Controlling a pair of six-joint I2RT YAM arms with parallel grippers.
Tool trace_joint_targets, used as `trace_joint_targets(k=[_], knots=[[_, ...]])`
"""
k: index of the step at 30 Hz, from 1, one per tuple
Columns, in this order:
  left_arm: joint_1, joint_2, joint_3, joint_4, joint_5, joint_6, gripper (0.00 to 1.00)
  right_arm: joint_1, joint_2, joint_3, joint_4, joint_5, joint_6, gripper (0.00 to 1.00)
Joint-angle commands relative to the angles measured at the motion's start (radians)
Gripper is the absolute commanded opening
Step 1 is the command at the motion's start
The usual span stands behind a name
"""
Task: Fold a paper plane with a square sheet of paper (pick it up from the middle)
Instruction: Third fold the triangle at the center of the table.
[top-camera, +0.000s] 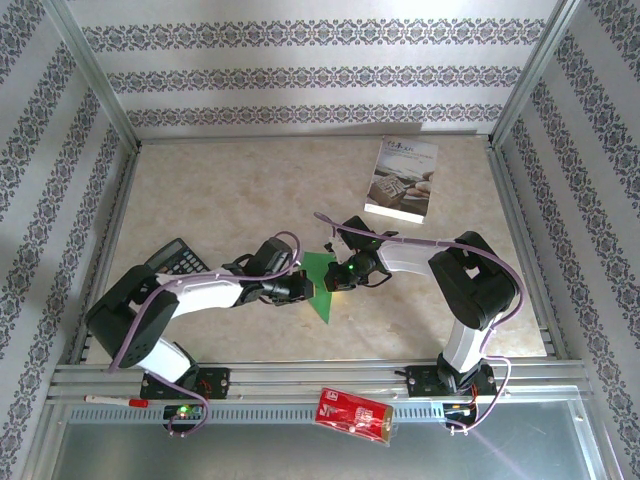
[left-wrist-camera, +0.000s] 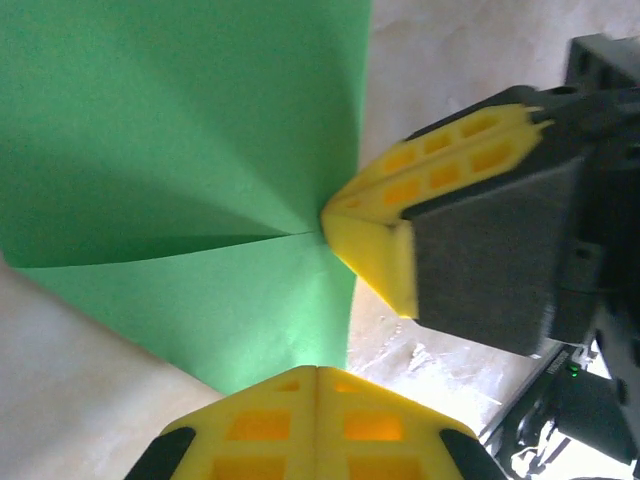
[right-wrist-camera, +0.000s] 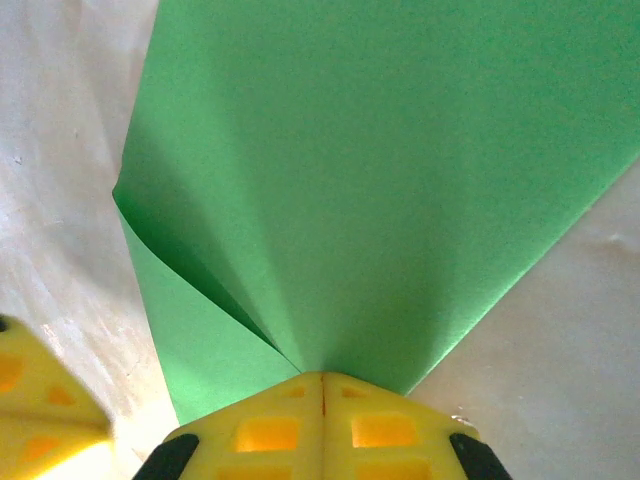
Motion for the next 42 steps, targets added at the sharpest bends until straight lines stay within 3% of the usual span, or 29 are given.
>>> trace_joint_targets(k=[1,13,35,42], knots=[[0.021,0.047,0.032,0.03,0.026,-0.006,0.05,-0.004,0.033,-0.038,-0.046,0.085,-0.006,0.0],[0.075,0.15,0.013,0.075,0.046,0.008,0.04,-0.005,0.043,-0.023,-0.104,0.134,-0.046,0.0],[0.136,0.07,0.038,0.065,0.103,0.003,0.09,-0.002,0.044,-0.001,-0.127,0.144,-0.069,0.0],[0.136,0.128,0.063,0.044,0.116,0.026,0.09,-0.002,0.052,0.018,-0.133,0.137,-0.076,0.0]])
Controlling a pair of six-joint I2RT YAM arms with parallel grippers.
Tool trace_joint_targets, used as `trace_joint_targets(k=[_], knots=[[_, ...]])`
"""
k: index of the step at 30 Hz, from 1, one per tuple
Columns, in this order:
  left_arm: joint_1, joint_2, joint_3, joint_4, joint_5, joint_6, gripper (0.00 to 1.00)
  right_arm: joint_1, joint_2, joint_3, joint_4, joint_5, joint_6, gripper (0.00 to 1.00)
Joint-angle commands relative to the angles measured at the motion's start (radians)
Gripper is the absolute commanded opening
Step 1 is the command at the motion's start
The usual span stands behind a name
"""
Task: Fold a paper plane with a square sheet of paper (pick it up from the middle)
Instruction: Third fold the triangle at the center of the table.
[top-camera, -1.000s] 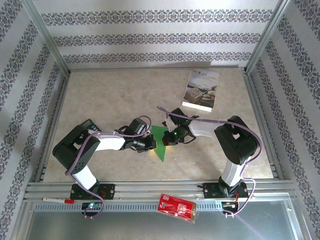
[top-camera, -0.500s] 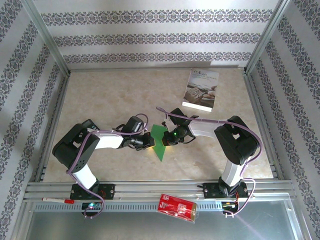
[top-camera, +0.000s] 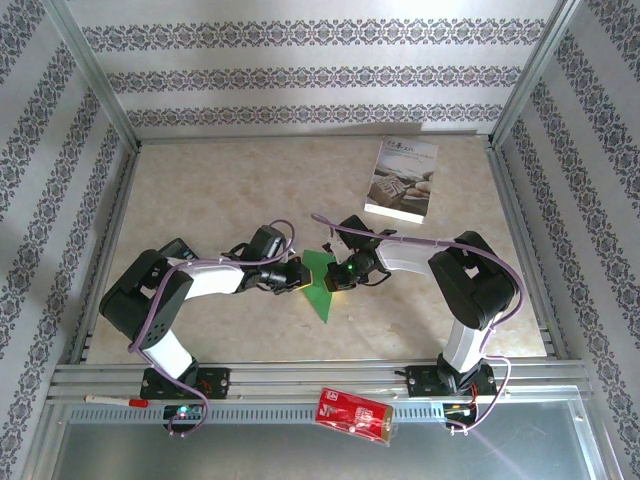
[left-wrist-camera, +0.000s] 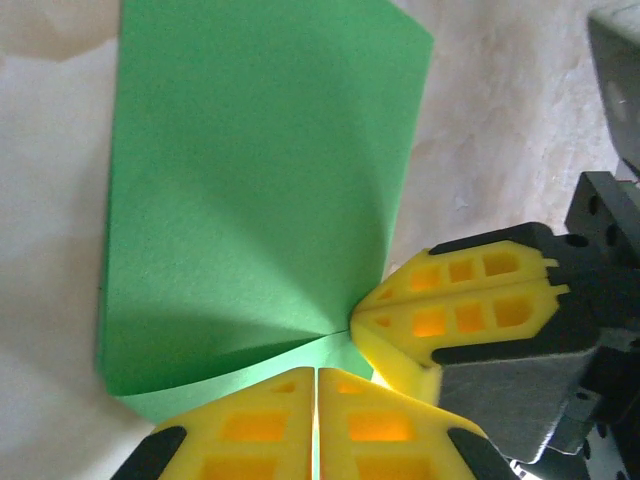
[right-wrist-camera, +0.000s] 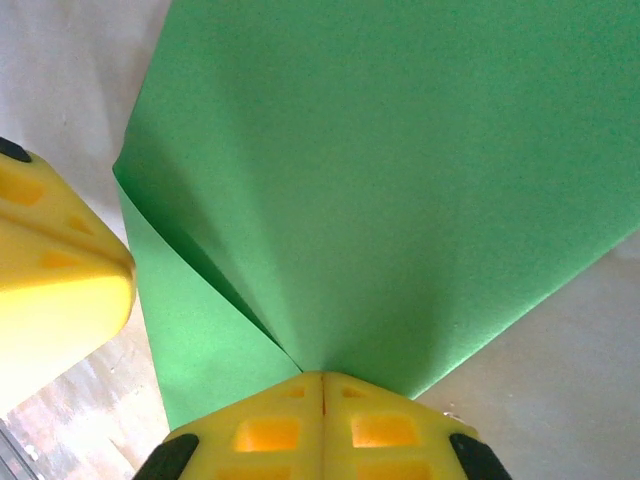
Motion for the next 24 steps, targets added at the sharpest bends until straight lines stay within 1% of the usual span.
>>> trace_joint_targets(k=[1,6,10,14,17,20,22,24], knots=[[0.012,0.035,0.014,-0.016,0.015,0.024,0.08,-0.003,0.048,-0.004,-0.091,0.107,-0.027,0.0],[0.013,0.068,0.013,-0.031,0.002,0.041,0.05,-0.004,0.048,0.02,-0.11,0.107,-0.043,0.0],[0.016,0.079,0.004,-0.049,-0.021,0.053,0.04,-0.008,0.026,0.054,-0.156,0.112,-0.068,0.06],[0.016,0.087,-0.007,-0.058,-0.035,0.063,0.03,-0.026,-0.061,0.078,-0.217,0.12,-0.096,0.12],[0.016,0.093,-0.012,-0.057,-0.037,0.064,0.03,-0.026,-0.151,0.064,-0.233,0.114,-0.083,0.16],[0.016,0.098,-0.014,-0.053,-0.037,0.064,0.03,-0.004,-0.221,0.019,-0.197,0.068,-0.026,0.17],[0.016,0.099,-0.016,-0.055,-0.038,0.066,0.02,0.031,-0.246,-0.035,-0.108,0.008,0.047,0.16],[0.016,0.101,-0.016,-0.058,-0.039,0.07,0.02,0.071,-0.236,-0.065,-0.025,-0.045,0.112,0.12]])
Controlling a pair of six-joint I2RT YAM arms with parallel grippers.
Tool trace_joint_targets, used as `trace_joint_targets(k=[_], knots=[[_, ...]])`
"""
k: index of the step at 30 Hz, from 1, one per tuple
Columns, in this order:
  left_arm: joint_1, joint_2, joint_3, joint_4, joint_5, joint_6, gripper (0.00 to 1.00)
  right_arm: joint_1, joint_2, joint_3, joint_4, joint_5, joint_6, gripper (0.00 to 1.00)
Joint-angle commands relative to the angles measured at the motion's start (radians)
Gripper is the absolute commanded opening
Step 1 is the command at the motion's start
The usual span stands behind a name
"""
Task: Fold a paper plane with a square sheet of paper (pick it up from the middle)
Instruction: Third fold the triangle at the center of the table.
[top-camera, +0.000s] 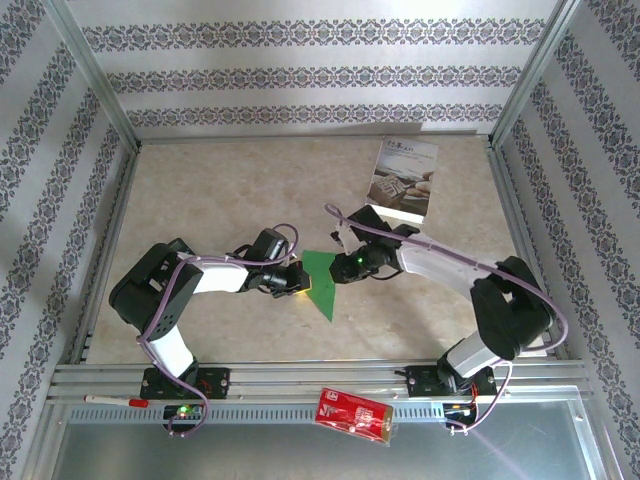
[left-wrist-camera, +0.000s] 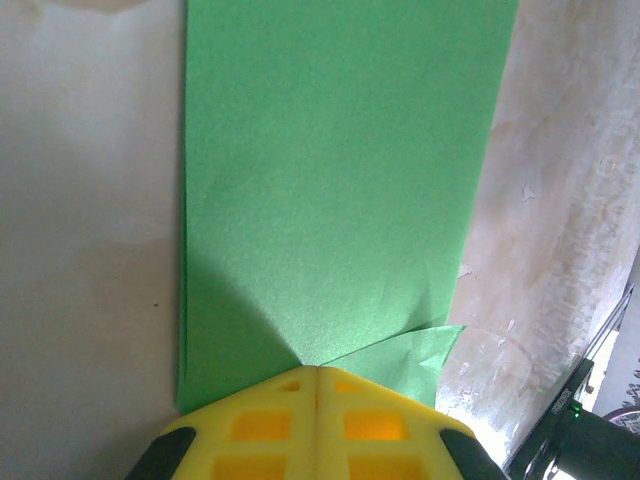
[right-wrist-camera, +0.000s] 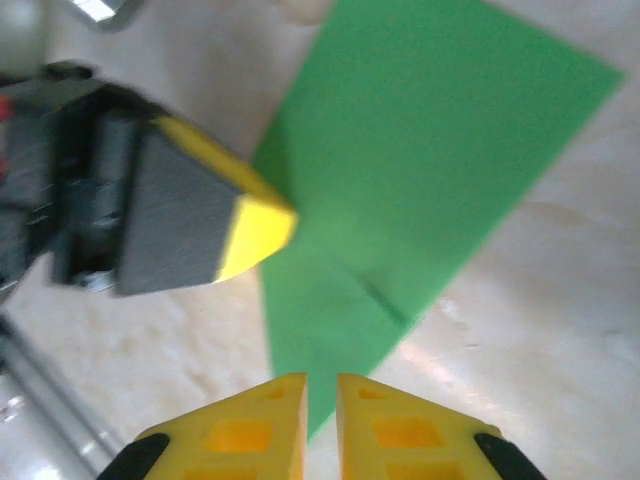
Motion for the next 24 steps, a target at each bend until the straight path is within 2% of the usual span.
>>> trace_joint_targets(k=[1,7,12,18,24], knots=[[0.016,0.037,-0.018,-0.052,-0.041,0.029,0.02,0.069,0.033,-0.059,0.122,-0.102,0.129,0.1],[0.015,0.049,-0.015,-0.047,-0.037,0.023,0.0,0.136,0.15,-0.051,0.229,-0.133,0.187,0.0],[0.016,0.054,-0.013,-0.061,-0.044,0.033,0.0,0.126,0.209,-0.069,0.2,-0.108,0.155,0.0],[0.016,0.066,-0.006,-0.087,-0.057,0.049,0.0,0.127,0.206,-0.164,0.202,-0.111,0.157,0.0],[0.016,0.066,0.002,-0.13,-0.083,0.071,0.0,0.141,0.101,-0.291,0.194,-0.098,0.196,0.0]])
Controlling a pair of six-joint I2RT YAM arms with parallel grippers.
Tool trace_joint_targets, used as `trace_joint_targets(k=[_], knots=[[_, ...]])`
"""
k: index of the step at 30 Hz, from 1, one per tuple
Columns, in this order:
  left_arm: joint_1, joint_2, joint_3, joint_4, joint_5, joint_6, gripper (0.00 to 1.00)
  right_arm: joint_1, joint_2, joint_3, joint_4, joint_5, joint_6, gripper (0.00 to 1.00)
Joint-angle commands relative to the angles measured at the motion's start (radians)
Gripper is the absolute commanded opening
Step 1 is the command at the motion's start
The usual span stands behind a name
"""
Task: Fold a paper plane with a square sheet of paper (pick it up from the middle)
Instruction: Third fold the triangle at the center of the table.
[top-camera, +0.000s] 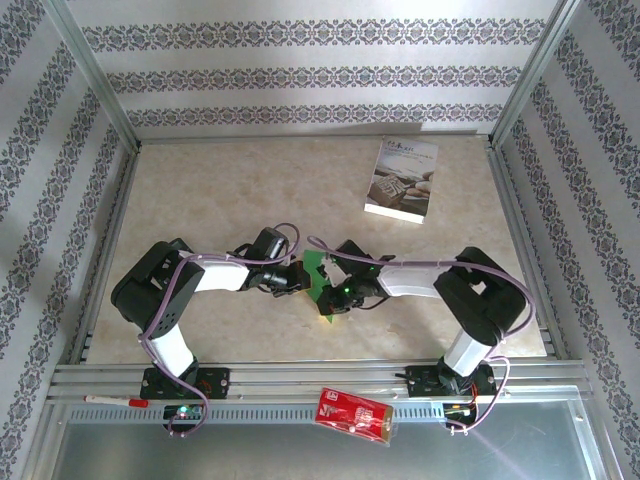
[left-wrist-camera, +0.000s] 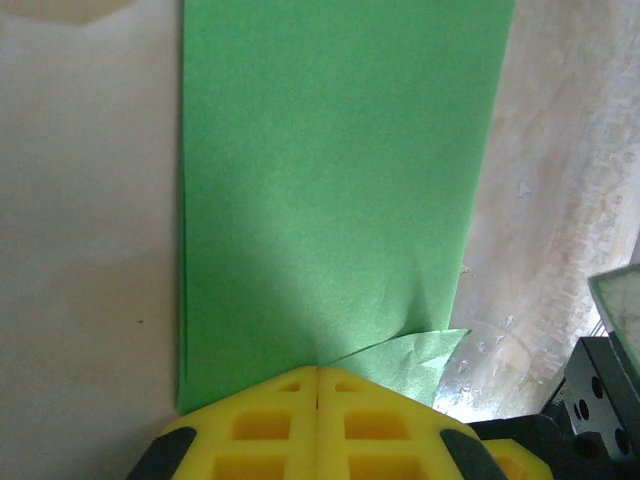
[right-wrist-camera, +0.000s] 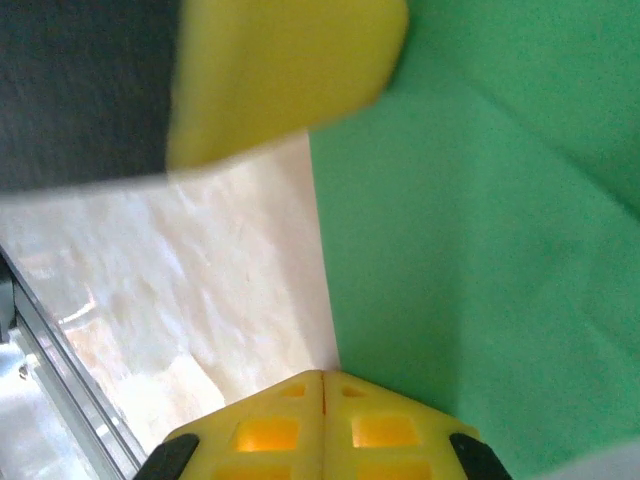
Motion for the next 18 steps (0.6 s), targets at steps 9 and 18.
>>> trace_joint_targets(k=[9,18], knots=[[0.01,0.045,-0.004,-0.142,-0.106,0.045,0.0,0.018,-0.195,-0.156,-0.14,0.023,0.083,0.0],[0.009,0.051,0.004,-0.141,-0.092,0.043,0.0,-0.021,-0.132,-0.018,0.039,-0.058,0.169,0.0]])
